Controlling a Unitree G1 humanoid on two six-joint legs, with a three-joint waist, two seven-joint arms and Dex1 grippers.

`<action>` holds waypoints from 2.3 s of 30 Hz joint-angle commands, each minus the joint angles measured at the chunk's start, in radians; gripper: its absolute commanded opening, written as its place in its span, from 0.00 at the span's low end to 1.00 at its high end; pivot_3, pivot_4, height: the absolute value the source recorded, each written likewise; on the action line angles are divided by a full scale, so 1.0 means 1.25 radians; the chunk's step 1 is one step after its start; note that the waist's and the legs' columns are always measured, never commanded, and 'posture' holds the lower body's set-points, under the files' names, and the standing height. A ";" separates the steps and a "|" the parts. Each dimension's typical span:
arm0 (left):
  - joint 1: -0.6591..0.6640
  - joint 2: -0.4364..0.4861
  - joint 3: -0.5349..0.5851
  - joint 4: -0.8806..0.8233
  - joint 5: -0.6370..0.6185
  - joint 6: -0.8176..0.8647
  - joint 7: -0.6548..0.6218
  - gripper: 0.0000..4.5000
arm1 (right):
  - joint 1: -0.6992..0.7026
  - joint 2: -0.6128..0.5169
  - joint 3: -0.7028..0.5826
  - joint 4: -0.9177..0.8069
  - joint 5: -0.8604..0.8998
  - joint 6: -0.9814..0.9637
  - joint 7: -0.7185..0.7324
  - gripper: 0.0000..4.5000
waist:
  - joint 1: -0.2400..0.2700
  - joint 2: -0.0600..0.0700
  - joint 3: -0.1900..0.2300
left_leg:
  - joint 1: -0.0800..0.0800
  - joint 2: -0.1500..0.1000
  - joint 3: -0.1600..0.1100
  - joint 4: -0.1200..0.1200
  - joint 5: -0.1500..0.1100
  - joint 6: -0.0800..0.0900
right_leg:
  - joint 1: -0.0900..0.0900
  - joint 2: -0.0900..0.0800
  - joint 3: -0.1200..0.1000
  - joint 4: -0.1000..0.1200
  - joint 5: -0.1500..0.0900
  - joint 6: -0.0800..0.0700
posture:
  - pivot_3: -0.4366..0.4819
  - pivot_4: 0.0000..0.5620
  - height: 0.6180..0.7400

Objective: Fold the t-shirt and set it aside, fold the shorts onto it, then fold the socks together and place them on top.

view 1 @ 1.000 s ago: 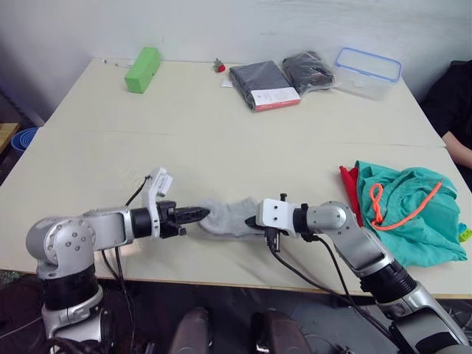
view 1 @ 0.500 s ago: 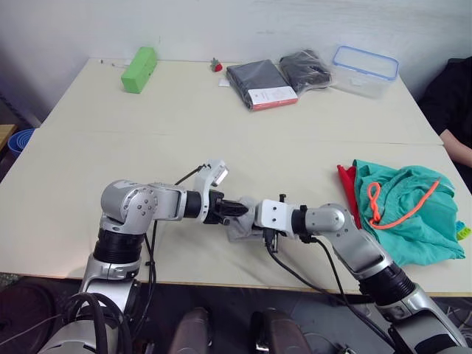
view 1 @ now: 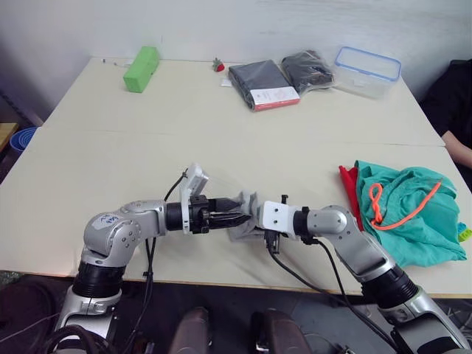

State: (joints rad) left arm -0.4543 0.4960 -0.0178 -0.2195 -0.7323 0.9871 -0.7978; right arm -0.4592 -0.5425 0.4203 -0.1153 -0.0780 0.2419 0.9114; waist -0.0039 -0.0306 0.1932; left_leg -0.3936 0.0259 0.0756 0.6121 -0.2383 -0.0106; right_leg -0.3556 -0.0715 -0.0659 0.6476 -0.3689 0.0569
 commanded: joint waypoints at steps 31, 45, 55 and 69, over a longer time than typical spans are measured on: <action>-0.071 0.008 -0.227 0.222 0.420 -0.410 -0.098 0.00 | 0.130 -0.126 -0.213 -0.217 0.114 0.216 0.019 0.00 | 0.007 0.001 0.000 | -0.009 -0.002 -0.001 0.002 -0.003 0.016 | -0.004 -0.003 -0.003 -0.003 0.001 0.001 | 0.48 0.27 1.00; -0.107 -0.035 -0.202 0.170 0.396 -0.379 -0.113 0.00 | -0.105 -0.013 -0.143 -0.245 0.241 0.342 -0.016 0.00 | 0.001 0.003 0.002 | -0.010 -0.002 -0.001 0.001 -0.001 0.015 | -0.007 -0.004 -0.005 -0.002 0.002 0.002 | 0.48 0.27 1.00; -0.120 -0.053 -0.214 0.220 0.434 -0.413 -0.103 0.00 | -0.045 -0.090 0.010 -0.114 0.045 0.172 -0.027 0.00 | 0.003 0.003 0.002 | -0.012 -0.006 -0.001 0.004 -0.001 0.016 | -0.006 -0.007 -0.006 -0.003 0.002 0.003 | 0.48 0.27 1.00; -0.157 -0.069 -0.167 0.209 0.390 -0.382 -0.121 0.00 | 0.082 -0.105 -0.127 -0.238 0.114 0.266 -0.044 0.00 | 0.002 0.003 0.002 | -0.010 -0.005 -0.004 0.004 0.002 0.014 | -0.004 -0.006 -0.007 -0.001 0.002 0.004 | 0.48 0.27 1.00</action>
State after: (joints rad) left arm -0.6090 0.4274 -0.2677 0.0620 -0.2014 0.4859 -0.9452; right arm -0.3636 -0.6653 0.2849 -0.3802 0.0530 0.5684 0.8605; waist -0.0010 -0.0271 0.1952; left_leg -0.4067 0.0202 0.0705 0.6169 -0.2357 0.0065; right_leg -0.3612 -0.0792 -0.0754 0.6463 -0.3659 0.0614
